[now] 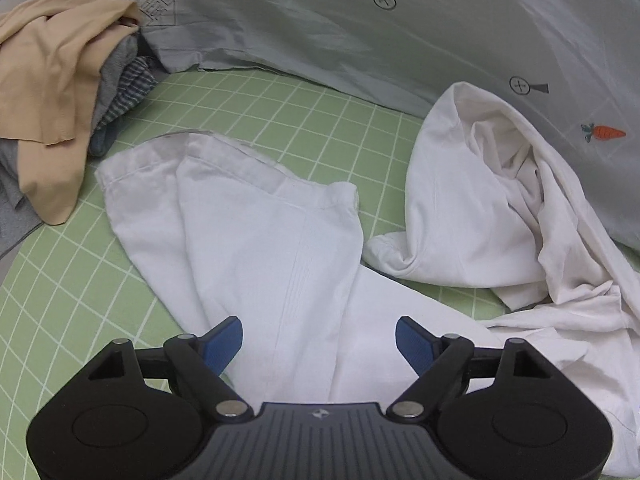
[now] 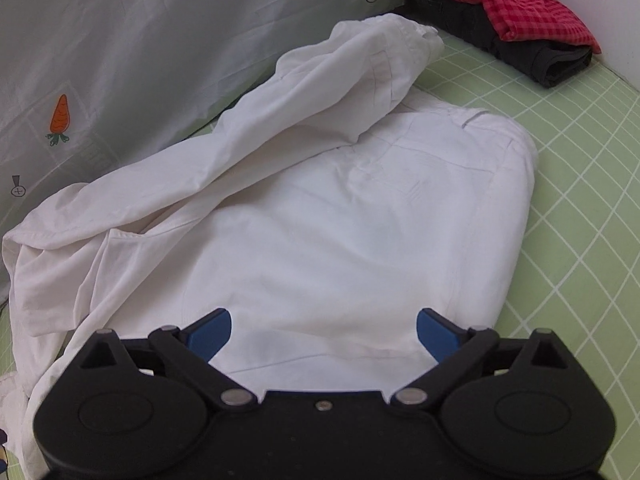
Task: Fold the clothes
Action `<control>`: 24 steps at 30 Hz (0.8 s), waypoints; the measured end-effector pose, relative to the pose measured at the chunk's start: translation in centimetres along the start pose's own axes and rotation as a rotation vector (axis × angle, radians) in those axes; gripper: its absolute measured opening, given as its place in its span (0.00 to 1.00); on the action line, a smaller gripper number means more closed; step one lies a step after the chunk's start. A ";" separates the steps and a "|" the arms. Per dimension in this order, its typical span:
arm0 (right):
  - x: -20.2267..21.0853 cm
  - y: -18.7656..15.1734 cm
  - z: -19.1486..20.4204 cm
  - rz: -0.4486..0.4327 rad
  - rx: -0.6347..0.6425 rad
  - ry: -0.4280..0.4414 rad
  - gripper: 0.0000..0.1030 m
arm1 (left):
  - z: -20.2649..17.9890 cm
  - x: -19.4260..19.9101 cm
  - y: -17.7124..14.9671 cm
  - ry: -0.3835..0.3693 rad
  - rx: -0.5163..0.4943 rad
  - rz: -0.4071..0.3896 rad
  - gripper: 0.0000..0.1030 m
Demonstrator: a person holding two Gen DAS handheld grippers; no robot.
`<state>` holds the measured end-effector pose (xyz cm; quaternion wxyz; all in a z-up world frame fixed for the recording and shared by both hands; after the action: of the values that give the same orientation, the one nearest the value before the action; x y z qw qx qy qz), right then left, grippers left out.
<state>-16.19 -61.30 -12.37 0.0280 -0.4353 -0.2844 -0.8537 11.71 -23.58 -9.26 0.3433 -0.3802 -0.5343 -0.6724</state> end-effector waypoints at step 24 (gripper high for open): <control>3.1 -5.2 2.2 0.023 -0.030 0.117 0.97 | 18.8 5.4 -4.1 0.155 0.517 -0.077 0.02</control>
<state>-18.09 -55.24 -11.38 0.0480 -0.3884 -0.2646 -0.8814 8.30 -4.72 -3.72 0.4431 -0.2065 -0.6744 -0.5534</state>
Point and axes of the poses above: each gripper's, at about its wrist camera, not at the fingertips, and x roughly against the way its jaws point, z to its left, y to its top, the point moved 3 cm from there along -x, roughly the way its jaws point, and after that the axes turned 15 degrees about y, right-handed, at the moved point
